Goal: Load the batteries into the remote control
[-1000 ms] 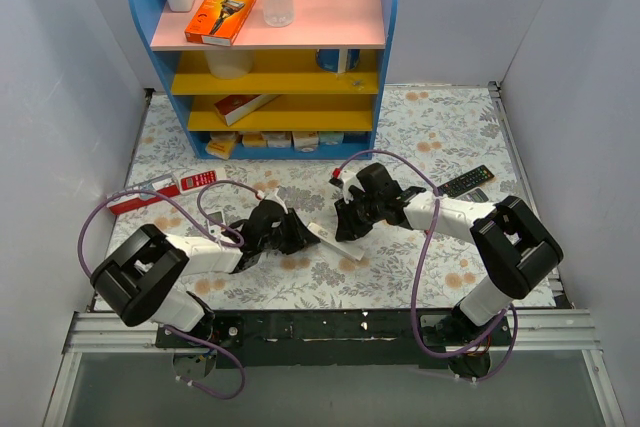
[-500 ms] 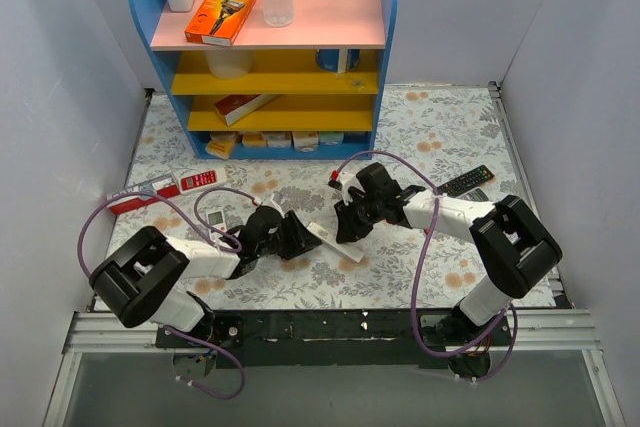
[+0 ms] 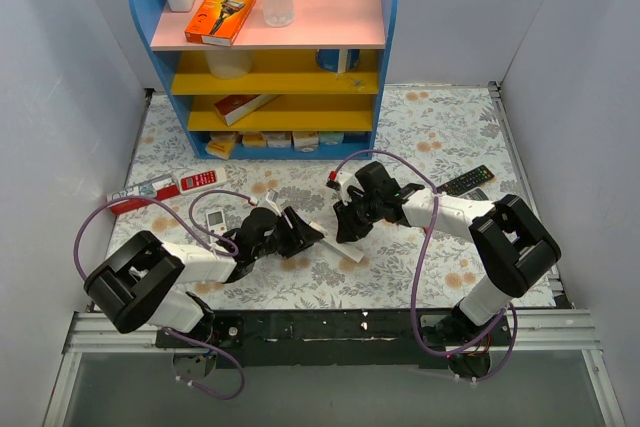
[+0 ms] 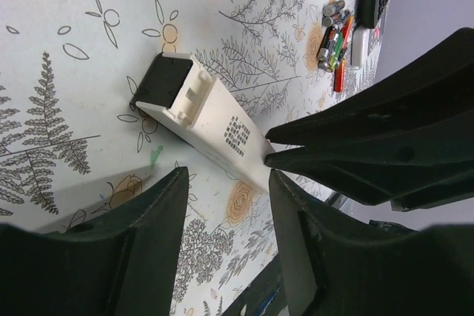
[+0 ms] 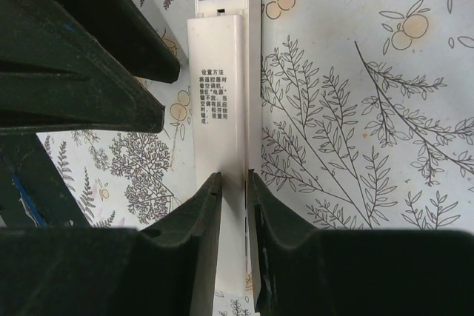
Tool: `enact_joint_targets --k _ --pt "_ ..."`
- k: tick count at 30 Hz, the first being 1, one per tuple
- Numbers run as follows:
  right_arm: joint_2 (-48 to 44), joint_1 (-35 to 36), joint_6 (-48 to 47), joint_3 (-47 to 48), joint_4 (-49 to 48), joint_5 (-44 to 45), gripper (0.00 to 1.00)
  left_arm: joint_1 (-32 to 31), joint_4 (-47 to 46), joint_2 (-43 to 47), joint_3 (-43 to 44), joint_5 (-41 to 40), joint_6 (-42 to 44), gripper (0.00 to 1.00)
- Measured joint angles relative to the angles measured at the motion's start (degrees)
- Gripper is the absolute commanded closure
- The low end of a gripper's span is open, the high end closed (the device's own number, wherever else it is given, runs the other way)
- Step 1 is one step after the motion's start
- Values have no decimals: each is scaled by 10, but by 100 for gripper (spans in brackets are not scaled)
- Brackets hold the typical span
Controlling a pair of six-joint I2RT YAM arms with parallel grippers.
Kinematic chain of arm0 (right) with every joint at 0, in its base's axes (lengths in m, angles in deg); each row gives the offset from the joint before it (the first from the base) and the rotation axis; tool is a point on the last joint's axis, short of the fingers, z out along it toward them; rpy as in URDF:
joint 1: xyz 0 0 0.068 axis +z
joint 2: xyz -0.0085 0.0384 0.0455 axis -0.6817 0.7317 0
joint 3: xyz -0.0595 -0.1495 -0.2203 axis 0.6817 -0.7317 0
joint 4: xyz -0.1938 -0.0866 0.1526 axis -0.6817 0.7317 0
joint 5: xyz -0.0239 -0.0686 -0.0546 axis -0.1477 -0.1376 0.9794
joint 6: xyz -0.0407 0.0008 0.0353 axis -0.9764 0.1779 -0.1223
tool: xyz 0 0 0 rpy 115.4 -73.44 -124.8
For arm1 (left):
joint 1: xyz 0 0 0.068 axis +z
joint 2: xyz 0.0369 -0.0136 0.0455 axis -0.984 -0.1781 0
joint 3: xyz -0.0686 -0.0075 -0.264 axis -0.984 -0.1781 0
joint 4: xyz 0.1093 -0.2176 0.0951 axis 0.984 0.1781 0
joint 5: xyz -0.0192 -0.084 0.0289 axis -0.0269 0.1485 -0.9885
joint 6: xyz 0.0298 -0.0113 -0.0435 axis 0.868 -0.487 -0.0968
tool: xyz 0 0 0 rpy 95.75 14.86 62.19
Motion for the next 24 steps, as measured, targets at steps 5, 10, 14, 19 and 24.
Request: enact_joint_targets --k 5,10,14,19,24 --pt "0 0 -3 4 11 0 73 0 -13 -17 3 -10 -2 63" --pt "0 0 -3 4 14 0 73 0 -13 -37 8 -23 -6 70" --pt "0 0 -4 6 18 0 73 0 -17 -50 9 -26 -14 75" --pt "-4 0 -3 7 22 7 69 -1 -35 -63 9 -26 -26 78" --pt "-42 0 0 8 28 32 66 -3 -35 -73 9 -29 -30 77"
